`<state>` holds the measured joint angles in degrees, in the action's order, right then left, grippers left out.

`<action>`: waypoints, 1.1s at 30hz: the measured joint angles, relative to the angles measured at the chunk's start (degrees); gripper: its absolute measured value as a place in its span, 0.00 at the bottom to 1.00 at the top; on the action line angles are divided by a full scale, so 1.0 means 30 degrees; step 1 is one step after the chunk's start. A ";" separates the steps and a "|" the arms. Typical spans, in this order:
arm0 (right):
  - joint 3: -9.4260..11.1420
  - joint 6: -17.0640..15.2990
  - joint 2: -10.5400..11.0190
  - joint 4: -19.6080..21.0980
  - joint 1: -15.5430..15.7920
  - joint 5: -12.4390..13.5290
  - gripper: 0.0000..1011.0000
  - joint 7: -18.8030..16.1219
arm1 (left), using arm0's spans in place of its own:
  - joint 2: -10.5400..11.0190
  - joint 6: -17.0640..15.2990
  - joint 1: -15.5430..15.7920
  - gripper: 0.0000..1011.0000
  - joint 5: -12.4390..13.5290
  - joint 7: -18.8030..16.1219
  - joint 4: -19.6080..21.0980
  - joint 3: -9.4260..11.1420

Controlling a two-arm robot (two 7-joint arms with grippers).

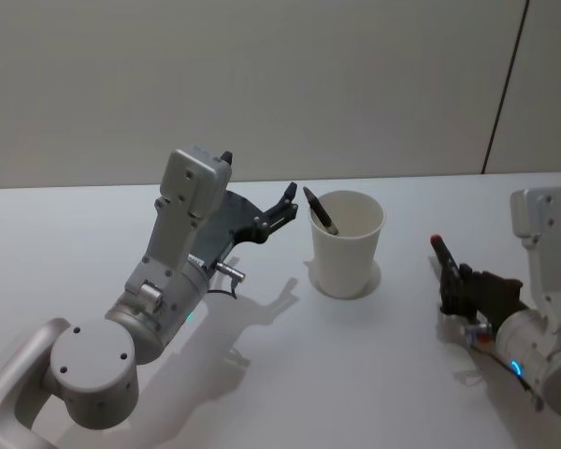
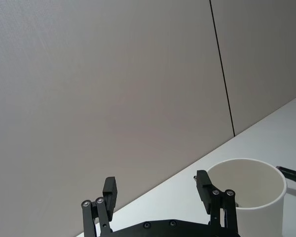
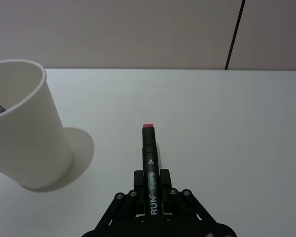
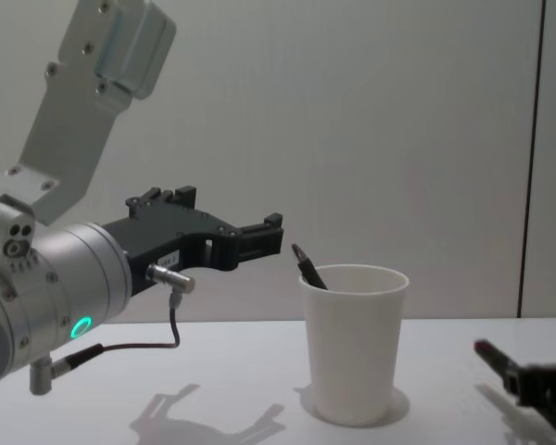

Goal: Place the pen into the pen holder.

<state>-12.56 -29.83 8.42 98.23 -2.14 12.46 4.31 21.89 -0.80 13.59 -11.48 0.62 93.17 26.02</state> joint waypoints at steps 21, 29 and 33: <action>0.0128 0.4700 0.0249 0.0871 -0.0071 -0.1087 0.18 -0.1338 | 0.0000 0.0000 -0.0001 0.99 0.0000 0.0000 0.0000 0.0000; 0.0151 0.6589 0.0292 0.1042 -0.0280 -0.1602 0.18 -0.1936 | 0.0000 0.0000 -0.0001 0.99 0.0001 0.0000 0.0000 0.0000; 0.0139 0.7594 0.0270 0.1042 -0.0476 -0.1913 0.18 -0.2308 | 0.0000 0.0000 0.0000 0.99 0.0001 0.0000 0.0000 0.0000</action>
<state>-12.14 -7.05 9.23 101.35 -3.57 6.72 -2.62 21.89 -0.80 13.59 -11.48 0.62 93.17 26.02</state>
